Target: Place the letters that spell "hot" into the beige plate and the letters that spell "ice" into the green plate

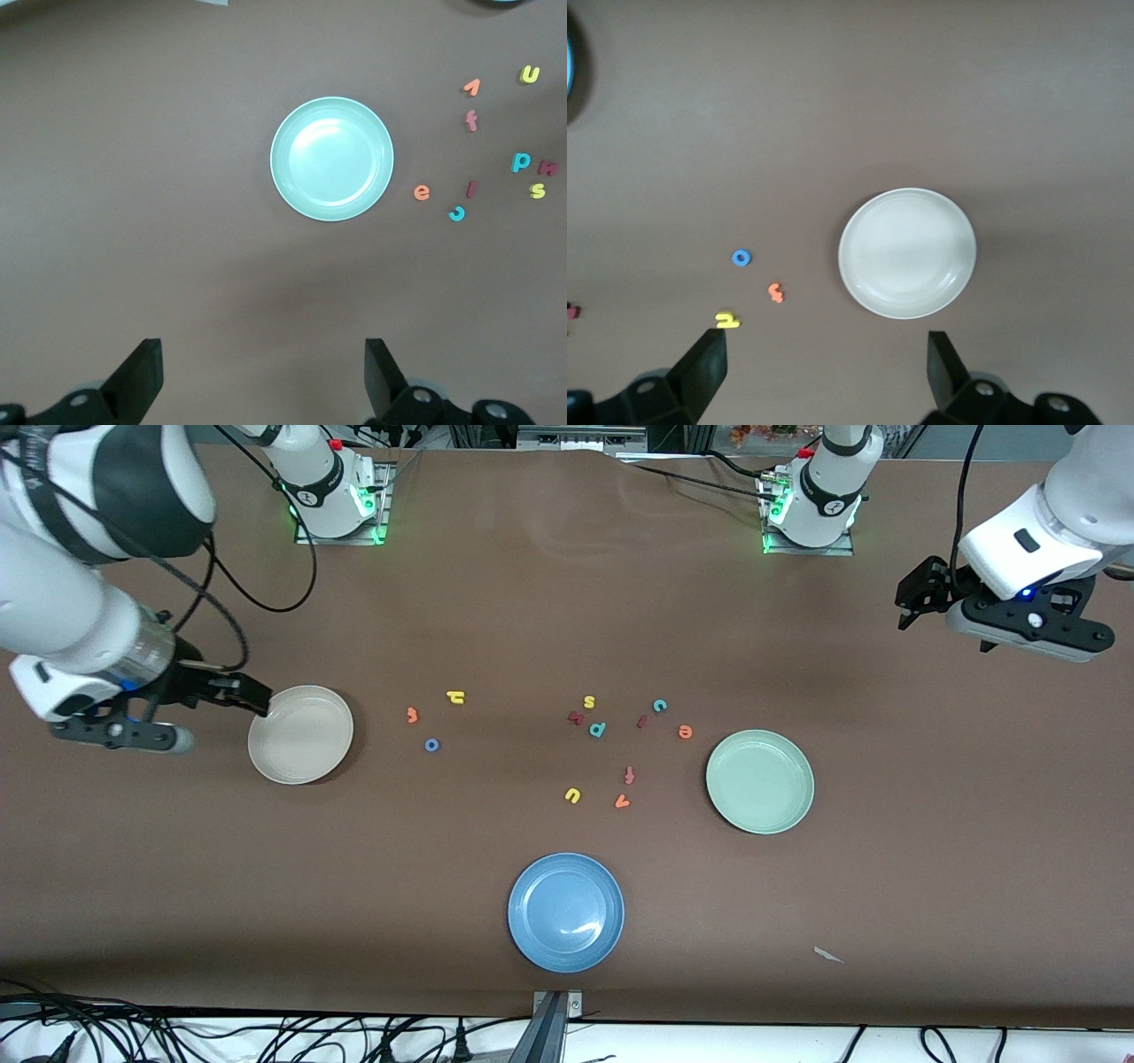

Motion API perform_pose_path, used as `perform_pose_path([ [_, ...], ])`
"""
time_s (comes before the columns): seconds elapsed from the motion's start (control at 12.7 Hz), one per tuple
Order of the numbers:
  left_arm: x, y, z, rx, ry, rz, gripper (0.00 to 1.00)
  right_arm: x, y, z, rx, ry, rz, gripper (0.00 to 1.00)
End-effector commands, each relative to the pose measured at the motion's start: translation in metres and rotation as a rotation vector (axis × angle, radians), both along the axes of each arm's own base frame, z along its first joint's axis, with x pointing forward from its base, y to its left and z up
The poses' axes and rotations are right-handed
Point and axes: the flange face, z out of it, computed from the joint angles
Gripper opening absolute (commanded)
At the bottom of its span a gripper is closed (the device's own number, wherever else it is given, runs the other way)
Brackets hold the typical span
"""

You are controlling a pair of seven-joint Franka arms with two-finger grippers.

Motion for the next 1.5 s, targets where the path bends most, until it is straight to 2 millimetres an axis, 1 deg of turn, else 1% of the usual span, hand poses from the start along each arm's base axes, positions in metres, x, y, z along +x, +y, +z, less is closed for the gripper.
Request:
perform_pose_path([
  [0.0,0.018,-0.036,-0.042,0.031,0.074,-0.068,1.00,-0.001,0.031,-0.023,-0.004,0.032,0.029,1.00],
  [0.08,0.019,-0.048,-0.051,0.024,0.089,-0.086,1.00,0.000,0.037,-0.037,-0.008,0.053,0.037,1.00],
  [0.16,0.022,-0.069,-0.069,0.018,0.119,-0.119,1.00,-0.002,0.053,-0.054,-0.013,0.078,0.061,1.00],
  [0.24,0.031,-0.089,-0.078,-0.011,0.105,-0.140,1.00,-0.003,0.064,-0.074,-0.021,0.106,0.077,1.00],
  [0.31,0.039,-0.109,-0.089,-0.028,0.086,-0.161,1.00,-0.007,0.068,-0.100,-0.022,0.132,0.086,0.99],
  [0.39,0.041,-0.126,-0.100,-0.033,0.075,-0.176,1.00,-0.014,0.075,-0.129,0.003,0.144,0.089,0.99],
  [0.47,0.047,-0.140,-0.120,-0.032,0.073,-0.153,1.00,-0.024,0.076,-0.161,0.025,0.148,0.080,0.99],
  [0.55,0.056,-0.152,-0.148,-0.032,0.074,-0.098,1.00,-0.034,0.077,-0.189,0.026,0.157,0.083,0.99],
  [0.63,0.063,-0.168,-0.179,-0.030,0.062,-0.031,1.00,-0.046,0.080,-0.212,0.029,0.156,0.095,0.99],
  [0.71,0.067,-0.185,-0.200,-0.039,0.041,0.007,1.00,-0.055,0.078,-0.231,0.028,0.156,0.107,0.99],
  [0.79,0.070,-0.196,-0.227,-0.041,0.045,0.013,1.00,-0.064,0.075,-0.248,0.027,0.163,0.115,0.98],
  [0.87,0.070,-0.209,-0.253,-0.037,0.053,-0.002,1.00,-0.070,0.078,-0.262,0.028,0.166,0.125,0.91],
  [0.94,0.072,-0.212,-0.291,-0.041,0.059,-0.003,1.00,-0.076,0.085,-0.272,0.032,0.172,0.145,0.86],
  [1.02,0.071,-0.216,-0.316,-0.040,0.078,-0.007,1.00,-0.076,0.084,-0.281,0.031,0.181,0.159,0.86],
  [1.1,0.065,-0.230,-0.327,-0.040,0.083,-0.025,1.00,-0.076,0.085,-0.289,0.036,0.170,0.169,0.86],
  [1.18,0.060,-0.238,-0.337,-0.039,0.091,-0.036,1.00,-0.079,0.085,-0.300,0.039,0.159,0.169,0.86],
  [1.26,0.050,-0.245,-0.345,-0.031,0.102,-0.040,1.00,-0.082,0.087,-0.309,0.042,0.157,0.177,0.85],
  [1.34,0.037,-0.259,-0.354,-0.027,0.099,-0.032,0.99,-0.084,0.088,-0.313,0.042,0.165,0.182,0.74],
  [1.42,0.027,-0.269,-0.362,-0.029,0.087,-0.011,0.93,-0.085,0.088,-0.319,0.040,0.174,0.184,0.73],
])
